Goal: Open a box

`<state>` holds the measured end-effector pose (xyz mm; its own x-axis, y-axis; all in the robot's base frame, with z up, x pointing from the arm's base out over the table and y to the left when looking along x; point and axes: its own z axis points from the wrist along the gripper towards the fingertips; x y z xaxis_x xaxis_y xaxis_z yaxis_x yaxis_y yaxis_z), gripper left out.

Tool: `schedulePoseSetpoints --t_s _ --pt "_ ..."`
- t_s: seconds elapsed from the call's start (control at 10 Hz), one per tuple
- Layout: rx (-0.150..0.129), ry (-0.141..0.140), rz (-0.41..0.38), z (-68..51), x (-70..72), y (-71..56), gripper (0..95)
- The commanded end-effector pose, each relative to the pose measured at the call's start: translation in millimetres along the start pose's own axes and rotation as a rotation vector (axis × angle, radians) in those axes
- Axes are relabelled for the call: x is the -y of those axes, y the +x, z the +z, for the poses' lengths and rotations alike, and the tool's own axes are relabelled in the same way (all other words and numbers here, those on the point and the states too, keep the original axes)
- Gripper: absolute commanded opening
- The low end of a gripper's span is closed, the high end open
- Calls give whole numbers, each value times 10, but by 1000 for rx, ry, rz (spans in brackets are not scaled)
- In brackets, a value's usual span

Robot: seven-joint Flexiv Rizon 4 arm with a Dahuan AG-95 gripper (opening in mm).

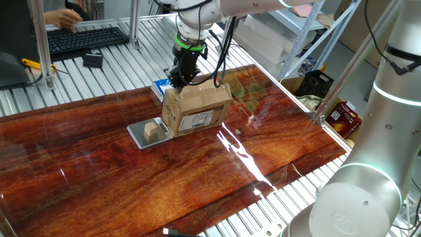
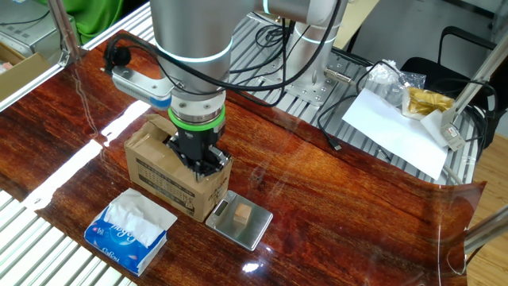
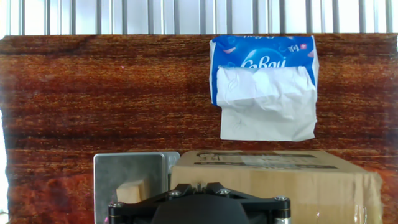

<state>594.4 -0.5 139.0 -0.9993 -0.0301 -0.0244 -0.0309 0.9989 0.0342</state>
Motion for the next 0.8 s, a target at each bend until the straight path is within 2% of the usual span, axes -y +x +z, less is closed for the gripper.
schedulePoseSetpoints --t_s 0.1,0.3,0.5,0.8 --pt "-7 0 -1 -18 15 51 0" --pt "-8 0 -2 -23 28 88 0" --pt "-5 0 -5 -9 69 194 0" --pt "-11 1 -5 -71 113 291 0"
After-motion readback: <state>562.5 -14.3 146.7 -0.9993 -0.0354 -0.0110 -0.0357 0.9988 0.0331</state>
